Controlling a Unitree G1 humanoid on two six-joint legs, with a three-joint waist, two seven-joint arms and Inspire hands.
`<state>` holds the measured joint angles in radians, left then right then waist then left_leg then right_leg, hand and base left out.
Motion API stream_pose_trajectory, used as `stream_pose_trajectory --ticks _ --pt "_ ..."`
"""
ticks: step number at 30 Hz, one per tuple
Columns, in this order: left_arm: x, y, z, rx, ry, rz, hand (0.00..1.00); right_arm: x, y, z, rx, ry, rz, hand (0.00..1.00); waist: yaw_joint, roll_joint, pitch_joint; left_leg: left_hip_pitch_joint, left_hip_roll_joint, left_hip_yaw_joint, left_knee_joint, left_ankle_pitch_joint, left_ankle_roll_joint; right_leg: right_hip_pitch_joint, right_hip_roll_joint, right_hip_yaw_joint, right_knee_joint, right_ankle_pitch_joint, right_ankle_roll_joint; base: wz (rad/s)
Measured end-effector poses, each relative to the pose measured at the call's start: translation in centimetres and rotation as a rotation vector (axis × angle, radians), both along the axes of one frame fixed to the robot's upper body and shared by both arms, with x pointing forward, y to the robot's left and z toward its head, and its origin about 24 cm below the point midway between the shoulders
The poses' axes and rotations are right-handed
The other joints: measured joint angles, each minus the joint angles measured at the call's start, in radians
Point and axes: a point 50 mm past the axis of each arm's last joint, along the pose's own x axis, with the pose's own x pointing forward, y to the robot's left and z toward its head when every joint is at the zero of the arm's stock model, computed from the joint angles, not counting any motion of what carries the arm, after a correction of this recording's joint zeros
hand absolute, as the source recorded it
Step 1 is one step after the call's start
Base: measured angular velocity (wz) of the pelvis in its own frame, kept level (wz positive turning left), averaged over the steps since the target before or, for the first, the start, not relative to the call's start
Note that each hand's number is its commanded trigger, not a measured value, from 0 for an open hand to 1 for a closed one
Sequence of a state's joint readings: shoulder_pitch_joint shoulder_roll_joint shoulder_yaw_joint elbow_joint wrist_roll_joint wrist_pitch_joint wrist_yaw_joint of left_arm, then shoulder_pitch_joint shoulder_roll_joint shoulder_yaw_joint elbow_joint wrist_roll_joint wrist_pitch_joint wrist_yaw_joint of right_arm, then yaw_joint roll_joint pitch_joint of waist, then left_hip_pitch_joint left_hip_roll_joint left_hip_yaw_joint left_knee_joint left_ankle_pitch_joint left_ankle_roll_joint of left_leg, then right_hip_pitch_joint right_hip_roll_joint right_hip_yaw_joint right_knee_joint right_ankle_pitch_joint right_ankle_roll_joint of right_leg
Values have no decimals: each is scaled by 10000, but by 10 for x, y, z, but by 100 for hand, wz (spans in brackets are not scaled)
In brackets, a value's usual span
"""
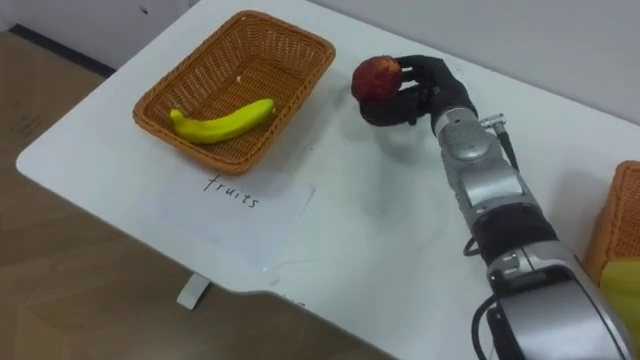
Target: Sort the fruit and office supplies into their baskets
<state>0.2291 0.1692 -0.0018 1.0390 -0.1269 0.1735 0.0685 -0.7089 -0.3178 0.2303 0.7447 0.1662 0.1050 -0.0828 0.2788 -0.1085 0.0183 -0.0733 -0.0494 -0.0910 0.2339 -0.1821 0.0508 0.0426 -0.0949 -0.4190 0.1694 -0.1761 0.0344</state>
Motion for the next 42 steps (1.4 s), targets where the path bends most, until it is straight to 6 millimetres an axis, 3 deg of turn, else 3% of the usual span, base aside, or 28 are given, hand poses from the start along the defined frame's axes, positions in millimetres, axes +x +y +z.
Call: stream_pose_trajectory --ticks 2,6,15,20,29,37,39,42 --pt "0 -1 0 14 24 -13 0 1 0 6 247 -271 -72 100 -28 42 -16 99 -1 15 -11 0 0 82 -1 4 -8 0 0 -2" --pt "-7 -1 0 109 186 23 0 1 3 13 382 -567 -140 100 -13 168 -139 380 6 53 -123 0 1 321 -1 -11 3 0 1 0" --pt "-18 0 0 223 763 -291 0 2 13 28 581 -1201 131 100 17 252 -142 686 14 26 -277 2 0 604 11 39 -3 0 1 0" --pt "-15 0 0 222 668 -317 0 2 22 26 632 -1100 342 100 43 244 -145 732 17 43 -279 9 -2 575 7 42 -3 0 1 -1" --pt "-16 2 1 60 594 -231 0 1 29 24 361 -924 837 100 304 40 -156 722 -15 -80 -283 9 -2 617 -15 7 1 -10 18 5" --pt "-27 6 3 168 821 -12 0 -2 48 15 40 -387 1689 100 617 -78 -80 849 -102 -282 -269 10 1 855 -114 -304 12 -81 131 9" --pt "-28 6 3 174 845 -5 0 -2 51 14 96 -342 1822 100 719 -75 9 806 -124 -363 -249 11 8 878 -117 -481 16 -80 131 11" --pt "-30 6 2 192 951 -90 0 -2 51 14 53 -338 1798 100 868 -82 24 623 -157 -439 -161 -5 24 842 -112 -524 15 -80 130 9"
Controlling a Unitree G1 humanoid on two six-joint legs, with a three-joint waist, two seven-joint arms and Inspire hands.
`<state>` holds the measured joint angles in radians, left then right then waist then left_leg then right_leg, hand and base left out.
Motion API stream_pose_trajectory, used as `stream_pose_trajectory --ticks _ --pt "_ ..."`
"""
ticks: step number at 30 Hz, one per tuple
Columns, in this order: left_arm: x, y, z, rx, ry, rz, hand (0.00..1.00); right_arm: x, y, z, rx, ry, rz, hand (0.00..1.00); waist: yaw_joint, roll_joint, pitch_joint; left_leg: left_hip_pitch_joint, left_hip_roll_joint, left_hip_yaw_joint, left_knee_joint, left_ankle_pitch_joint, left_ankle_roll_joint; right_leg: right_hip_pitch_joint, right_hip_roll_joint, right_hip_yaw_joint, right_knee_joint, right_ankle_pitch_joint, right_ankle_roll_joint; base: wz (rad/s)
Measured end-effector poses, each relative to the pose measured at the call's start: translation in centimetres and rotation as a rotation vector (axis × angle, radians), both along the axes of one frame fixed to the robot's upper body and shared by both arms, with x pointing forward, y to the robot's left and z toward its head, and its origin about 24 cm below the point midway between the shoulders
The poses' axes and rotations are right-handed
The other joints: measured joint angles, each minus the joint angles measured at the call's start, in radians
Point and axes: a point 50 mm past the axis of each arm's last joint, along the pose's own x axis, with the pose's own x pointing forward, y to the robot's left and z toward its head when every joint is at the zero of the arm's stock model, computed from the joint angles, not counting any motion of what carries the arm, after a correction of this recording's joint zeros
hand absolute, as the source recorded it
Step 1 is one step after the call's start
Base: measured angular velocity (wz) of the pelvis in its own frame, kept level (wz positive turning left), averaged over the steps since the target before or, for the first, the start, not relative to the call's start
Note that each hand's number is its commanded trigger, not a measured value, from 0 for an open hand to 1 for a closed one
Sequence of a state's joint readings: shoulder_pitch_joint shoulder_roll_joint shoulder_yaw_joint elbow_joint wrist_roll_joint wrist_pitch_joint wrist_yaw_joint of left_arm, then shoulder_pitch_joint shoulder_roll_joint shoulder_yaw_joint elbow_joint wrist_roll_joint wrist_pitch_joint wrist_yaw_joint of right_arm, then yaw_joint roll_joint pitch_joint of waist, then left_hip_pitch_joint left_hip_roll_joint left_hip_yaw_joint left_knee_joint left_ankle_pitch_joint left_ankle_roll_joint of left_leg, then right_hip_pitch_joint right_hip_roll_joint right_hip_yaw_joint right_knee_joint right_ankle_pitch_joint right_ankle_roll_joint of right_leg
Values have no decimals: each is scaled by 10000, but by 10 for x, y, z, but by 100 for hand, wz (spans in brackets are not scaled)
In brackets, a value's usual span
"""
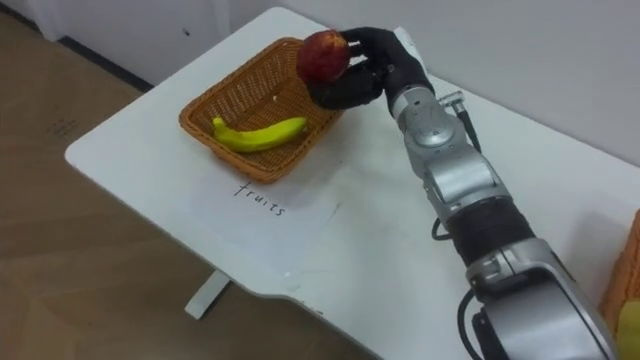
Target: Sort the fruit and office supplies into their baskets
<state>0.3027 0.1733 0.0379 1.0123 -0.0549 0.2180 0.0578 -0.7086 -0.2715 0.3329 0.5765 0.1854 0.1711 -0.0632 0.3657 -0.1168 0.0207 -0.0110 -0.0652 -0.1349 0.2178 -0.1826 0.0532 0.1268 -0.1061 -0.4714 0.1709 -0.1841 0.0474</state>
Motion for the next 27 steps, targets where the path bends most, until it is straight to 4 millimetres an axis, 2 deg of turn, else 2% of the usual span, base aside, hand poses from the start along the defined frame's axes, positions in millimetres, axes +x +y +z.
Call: stream_pose_trajectory --ticks 6,19,20,21,22,24,25,26,27 --pt "0 2 0 80 66 -195 0 0 1 0 13 -48 -160 100 286 -41 -17 -140 -7 -60 56 2 0 -87 14 -1 -1 1 -2 4" --pt "2 4 1 110 -21 -271 0 -4 17 -9 -364 183 403 100 607 -86 -49 -133 -7 -42 138 2 0 -94 9 1 10 1 -1 1" --pt "2 3 1 103 -17 -272 0 -5 19 -10 -433 214 484 95 623 -96 -55 -134 -4 -47 138 2 1 -95 8 3 10 1 -1 0" --pt "2 3 1 101 -23 -273 0 -5 20 -11 -471 233 537 76 655 -106 -62 -136 -3 -51 138 2 0 -97 7 8 9 1 -1 -3" --pt "2 3 1 104 -31 -275 0 -5 20 -11 -474 236 544 73 675 -116 -68 -136 -2 -50 137 2 1 -101 7 14 10 1 -1 -3" --pt "2 4 1 115 -53 -280 0 -5 20 -12 -485 248 539 44 750 -159 -78 -126 0 -45 144 3 0 -98 8 21 16 1 -1 0" --pt "2 4 1 114 -52 -279 0 -5 20 -12 -492 248 540 24 757 -173 -79 -128 0 -45 152 3 0 -98 9 19 18 1 -1 0" --pt "2 4 1 115 -56 -273 0 -5 20 -12 -547 232 543 14 770 -200 -78 -133 0 -48 166 3 0 -98 9 18 25 1 -2 0" --pt "2 4 1 123 -57 -249 0 -5 20 -12 -665 194 549 10 780 -227 -78 -136 -1 -48 177 2 0 -96 9 17 30 1 -2 0"
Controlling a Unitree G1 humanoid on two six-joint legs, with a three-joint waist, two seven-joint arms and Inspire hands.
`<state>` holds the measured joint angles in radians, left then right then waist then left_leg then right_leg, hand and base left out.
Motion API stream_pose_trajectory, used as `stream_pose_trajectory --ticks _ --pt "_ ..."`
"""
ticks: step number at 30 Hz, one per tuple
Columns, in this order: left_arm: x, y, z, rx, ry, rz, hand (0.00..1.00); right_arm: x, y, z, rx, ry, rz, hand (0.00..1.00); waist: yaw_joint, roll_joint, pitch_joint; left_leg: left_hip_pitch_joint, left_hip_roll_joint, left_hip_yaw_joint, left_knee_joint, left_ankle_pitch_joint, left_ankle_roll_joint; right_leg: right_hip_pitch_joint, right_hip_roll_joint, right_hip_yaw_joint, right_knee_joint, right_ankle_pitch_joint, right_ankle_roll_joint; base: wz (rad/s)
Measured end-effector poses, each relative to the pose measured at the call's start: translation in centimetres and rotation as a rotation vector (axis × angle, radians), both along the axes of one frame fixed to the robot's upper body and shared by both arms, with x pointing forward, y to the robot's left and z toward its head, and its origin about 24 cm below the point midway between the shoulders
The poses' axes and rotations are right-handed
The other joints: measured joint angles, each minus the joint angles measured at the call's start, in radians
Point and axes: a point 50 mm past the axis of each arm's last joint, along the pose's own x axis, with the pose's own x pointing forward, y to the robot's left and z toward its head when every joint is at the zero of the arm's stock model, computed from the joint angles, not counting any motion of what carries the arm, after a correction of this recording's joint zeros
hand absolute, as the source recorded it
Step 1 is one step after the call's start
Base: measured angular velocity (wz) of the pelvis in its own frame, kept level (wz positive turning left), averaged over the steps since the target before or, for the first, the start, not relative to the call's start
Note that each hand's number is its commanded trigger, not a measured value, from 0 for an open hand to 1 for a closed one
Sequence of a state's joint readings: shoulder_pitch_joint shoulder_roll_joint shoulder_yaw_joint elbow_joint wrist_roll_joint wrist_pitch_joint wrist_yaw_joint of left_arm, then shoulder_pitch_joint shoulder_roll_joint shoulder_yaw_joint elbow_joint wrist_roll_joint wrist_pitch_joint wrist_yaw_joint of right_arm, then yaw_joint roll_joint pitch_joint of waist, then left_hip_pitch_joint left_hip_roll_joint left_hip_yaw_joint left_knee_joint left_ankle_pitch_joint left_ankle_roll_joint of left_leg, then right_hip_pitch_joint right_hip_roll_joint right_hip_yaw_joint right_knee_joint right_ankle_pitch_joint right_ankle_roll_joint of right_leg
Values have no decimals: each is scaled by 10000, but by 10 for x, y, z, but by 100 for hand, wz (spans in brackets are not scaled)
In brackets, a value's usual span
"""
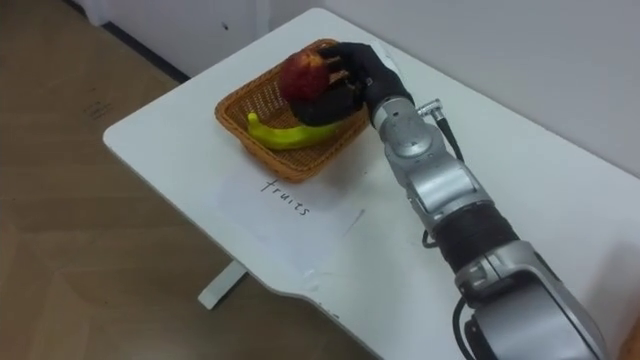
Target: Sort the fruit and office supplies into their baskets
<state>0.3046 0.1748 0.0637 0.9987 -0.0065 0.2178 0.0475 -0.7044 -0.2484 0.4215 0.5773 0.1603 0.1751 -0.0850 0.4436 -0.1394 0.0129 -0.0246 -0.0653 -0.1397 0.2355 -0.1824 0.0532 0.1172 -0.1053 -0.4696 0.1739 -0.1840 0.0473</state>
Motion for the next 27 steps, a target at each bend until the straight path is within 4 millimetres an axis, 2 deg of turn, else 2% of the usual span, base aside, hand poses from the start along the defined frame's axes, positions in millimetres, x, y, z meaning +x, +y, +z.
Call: stream_pose_trajectory --ticks 2,3,8,18,27 --pt "0 1 0 17 -5 10 0 0 0 0 -125 -41 9 0 -3 -41 4 -2 -2 0 9 0 0 4 -2 -5 2 0 0 0" --pt "0 1 0 21 -4 10 0 0 0 0 -124 -42 14 0 8 -58 11 -9 -3 -1 12 -1 0 8 -1 -5 3 0 0 0" --pt "0 1 0 -18 -8 5 0 0 0 0 -355 -113 10 0 3 -99 40 -23 -5 6 2 -10 6 14 -2 -23 10 1 -2 0" --pt "0 0 0 -186 -25 -4 0 0 -1 0 -462 -155 3 0 -34 -129 20 -75 -6 17 22 -11 8 -27 -5 -34 20 2 -3 0" --pt "0 1 0 -156 -67 -20 0 0 -1 0 -462 -163 -3 0 -48 -98 43 -62 -3 23 10 -12 9 -42 -23 -27 115 1 -2 0"
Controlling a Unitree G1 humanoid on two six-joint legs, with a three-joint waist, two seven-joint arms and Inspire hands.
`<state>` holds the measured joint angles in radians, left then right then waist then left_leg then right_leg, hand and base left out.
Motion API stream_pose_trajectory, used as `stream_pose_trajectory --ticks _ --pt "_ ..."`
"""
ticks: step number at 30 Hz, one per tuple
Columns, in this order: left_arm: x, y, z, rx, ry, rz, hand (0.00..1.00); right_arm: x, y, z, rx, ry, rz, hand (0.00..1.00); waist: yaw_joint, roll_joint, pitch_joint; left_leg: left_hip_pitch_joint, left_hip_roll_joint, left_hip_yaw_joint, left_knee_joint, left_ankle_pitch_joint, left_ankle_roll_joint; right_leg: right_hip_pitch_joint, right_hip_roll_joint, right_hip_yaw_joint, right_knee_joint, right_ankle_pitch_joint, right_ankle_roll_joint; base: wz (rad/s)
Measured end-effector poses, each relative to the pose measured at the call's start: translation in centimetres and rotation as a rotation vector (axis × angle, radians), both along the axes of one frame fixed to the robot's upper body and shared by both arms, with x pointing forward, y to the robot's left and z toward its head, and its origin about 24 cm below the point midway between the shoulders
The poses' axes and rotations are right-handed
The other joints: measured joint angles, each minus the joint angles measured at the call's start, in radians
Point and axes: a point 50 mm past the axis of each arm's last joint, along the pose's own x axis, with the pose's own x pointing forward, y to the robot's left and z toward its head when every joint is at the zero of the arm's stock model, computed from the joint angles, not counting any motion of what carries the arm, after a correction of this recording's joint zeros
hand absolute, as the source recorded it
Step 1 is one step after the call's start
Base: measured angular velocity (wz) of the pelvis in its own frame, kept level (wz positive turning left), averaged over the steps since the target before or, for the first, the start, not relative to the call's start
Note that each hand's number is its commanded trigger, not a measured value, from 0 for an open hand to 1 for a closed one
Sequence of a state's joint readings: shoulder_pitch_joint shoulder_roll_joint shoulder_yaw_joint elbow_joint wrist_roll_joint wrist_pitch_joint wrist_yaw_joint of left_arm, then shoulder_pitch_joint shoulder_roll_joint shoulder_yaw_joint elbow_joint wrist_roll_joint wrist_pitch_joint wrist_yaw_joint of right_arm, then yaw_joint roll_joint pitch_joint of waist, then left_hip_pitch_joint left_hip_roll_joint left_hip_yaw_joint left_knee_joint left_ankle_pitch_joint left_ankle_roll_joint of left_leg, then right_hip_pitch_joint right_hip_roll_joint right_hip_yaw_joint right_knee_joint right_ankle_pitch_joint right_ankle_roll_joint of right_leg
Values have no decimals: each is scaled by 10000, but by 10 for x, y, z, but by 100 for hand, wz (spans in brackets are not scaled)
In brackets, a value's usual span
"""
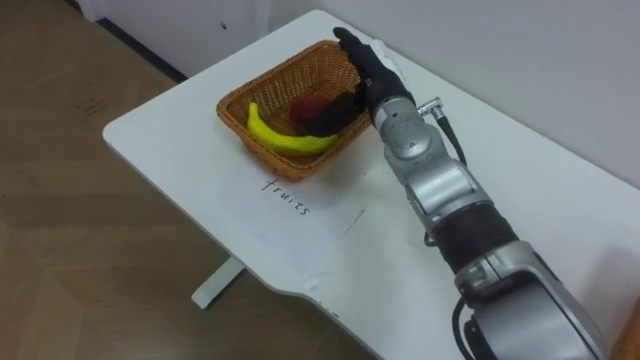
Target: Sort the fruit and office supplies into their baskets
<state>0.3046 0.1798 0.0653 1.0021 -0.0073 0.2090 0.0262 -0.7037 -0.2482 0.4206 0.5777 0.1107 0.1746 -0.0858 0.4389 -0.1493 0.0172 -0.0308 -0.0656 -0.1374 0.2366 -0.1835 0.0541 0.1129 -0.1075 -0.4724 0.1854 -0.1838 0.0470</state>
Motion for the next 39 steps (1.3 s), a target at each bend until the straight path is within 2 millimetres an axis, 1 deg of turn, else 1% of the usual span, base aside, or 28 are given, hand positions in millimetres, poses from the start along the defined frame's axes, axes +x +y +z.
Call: stream_pose_trajectory --ticks 7,10,14,16,18,19,21,22,24,25,27,28,29,30,31,33,35,36,39 --pt "0 2 1 55 -8 30 0 1 -2 1 141 -32 -121 0 -85 10 7 -18 4 17 11 0 1 -7 -1 25 1 0 0 0" --pt "0 4 1 156 -12 9 0 1 -2 2 473 -14 -174 0 -262 19 10 -62 4 -21 32 0 1 -28 -1 25 0 0 0 0" --pt "3 6 2 407 -127 -34 0 2 -6 5 1109 -33 -449 0 -532 88 28 -110 5 111 44 2 3 -114 -5 153 3 1 -1 -6" --pt "3 6 2 421 -147 -44 0 2 -8 9 1568 -68 -535 0 -726 119 5 -83 8 158 45 1 5 -120 -5 272 -2 1 -1 -10" --pt "4 5 2 372 -196 -31 0 3 -11 23 2259 -481 -632 0 -970 216 -16 2 20 287 68 4 10 -159 -5 493 -6 1 -1 -17" --pt "5 5 2 364 -204 -23 0 4 -12 27 2373 -633 -667 0 -1048 263 -22 18 21 315 67 3 10 -156 -7 520 -6 1 -1 -17" --pt "8 6 2 427 -358 60 0 4 -22 44 2597 -1300 -841 0 -1395 382 -61 52 21 321 17 2 12 -158 -12 543 1 1 -1 -4" --pt "8 7 2 451 -383 69 0 4 -25 49 2598 -1466 -856 0 -1449 408 -73 62 22 331 12 2 13 -157 -10 561 1 2 -1 -6" --pt "10 7 3 489 -523 67 0 3 -39 67 2597 -2143 -1027 0 -1775 501 -135 113 47 524 -19 0 15 -157 -8 646 -1 2 -1 -12" --pt "13 7 4 500 -633 92 0 3 -42 71 2625 -2307 -1100 0 -1841 515 -142 118 57 573 -24 0 15 -160 -5 669 -2 1 -1 -14" --pt "18 10 5 612 -911 359 0 0 -52 85 2608 -2886 -1280 0 -1958 532 -150 224 142 819 -169 1 15 -189 40 864 2 13 -20 -28" --pt "20 11 5 645 -982 410 0 0 -54 88 2638 -3006 -1296 0 -2047 531 -157 237 163 831 -184 0 14 -188 50 897 3 18 -28 -22" --pt "25 11 6 730 -1145 406 0 -2 -57 96 2635 -3296 -1292 0 -2260 512 -173 293 175 855 -230 0 13 -190 66 952 3 18 -29 -15" --pt "27 11 6 780 -1227 410 0 -4 -59 103 2601 -3579 -1252 0 -2426 505 -178 395 197 963 -305 2 11 -183 90 1122 -1 19 -30 -16" --pt "29 11 6 778 -1285 440 0 -5 -60 107 2580 -3705 -1212 0 -2467 507 -179 442 208 1028 -325 2 10 -164 95 1155 -4 19 -30 -24" --pt "35 11 6 742 -1558 763 0 -9 -69 119 2556 -4149 -1325 0 -2714 492 -188 603 214 1137 -399 2 11 -99 97 1300 -2 19 -30 -17" --pt "39 11 6 707 -1747 884 0 -10 -79 124 2463 -4357 -1545 0 -2761 466 -198 723 238 1346 -478 1 12 -98 103 1484 -3 19 -30 -28" --pt "40 12 6 702 -1827 942 0 -11 -83 127 2497 -4455 -1676 0 -2929 444 -203 776 245 1403 -541 1 13 -114 104 1573 0 19 -30 -28" --pt "38 13 5 708 -1844 1285 0 -18 -94 134 2707 -4906 -1971 0 -3208 412 -221 779 300 1624 -603 -4 20 -257 152 1776 -4 66 -48 -25"
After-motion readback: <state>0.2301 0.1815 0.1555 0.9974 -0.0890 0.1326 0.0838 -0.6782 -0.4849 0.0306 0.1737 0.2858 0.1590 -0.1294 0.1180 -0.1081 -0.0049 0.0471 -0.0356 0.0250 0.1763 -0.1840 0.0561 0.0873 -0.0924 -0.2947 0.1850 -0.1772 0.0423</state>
